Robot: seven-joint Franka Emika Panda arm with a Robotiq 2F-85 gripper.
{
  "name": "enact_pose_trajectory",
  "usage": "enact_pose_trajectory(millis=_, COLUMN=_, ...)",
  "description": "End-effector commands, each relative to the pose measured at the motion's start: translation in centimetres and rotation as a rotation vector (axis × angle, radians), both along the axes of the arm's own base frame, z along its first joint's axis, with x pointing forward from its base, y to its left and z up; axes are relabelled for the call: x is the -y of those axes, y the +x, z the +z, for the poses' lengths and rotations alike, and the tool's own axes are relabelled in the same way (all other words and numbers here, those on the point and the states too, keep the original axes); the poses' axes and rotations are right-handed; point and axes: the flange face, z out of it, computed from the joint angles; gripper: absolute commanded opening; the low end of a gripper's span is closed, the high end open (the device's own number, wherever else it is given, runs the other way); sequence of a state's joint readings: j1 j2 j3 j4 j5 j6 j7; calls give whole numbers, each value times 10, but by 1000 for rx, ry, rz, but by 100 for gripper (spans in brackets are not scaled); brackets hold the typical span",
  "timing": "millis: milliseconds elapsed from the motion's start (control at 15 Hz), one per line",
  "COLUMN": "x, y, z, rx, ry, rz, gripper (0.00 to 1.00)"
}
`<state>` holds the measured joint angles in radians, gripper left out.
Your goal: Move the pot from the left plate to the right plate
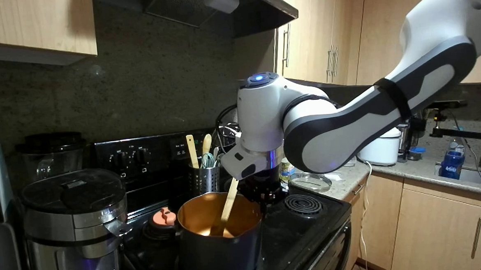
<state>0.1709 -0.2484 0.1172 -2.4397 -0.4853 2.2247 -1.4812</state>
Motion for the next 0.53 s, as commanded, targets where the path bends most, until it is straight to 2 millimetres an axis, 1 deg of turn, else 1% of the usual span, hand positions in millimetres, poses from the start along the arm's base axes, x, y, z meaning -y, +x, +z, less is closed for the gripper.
enact_pose_trajectory(millis=0, x=14, y=-11, z=10, rx=34, ry=2, rz=-22, gripper=6)
enact_pose_trajectory(millis=67, x=15, y=-12, z=11, rx=34, ry=-1, rz=-21, gripper=31)
enact_pose_trajectory(millis=133, x=16, y=-12, z=11, rx=30, ry=-3, rz=-16, gripper=32)
enact_pose_trajectory(millis=267, x=16, y=-12, z=10, rx=25, ry=-6, rz=-11, gripper=45)
enact_pose_trajectory(millis=467, x=13, y=-11, z=9, rx=27, ry=-6, rz=5, gripper=69)
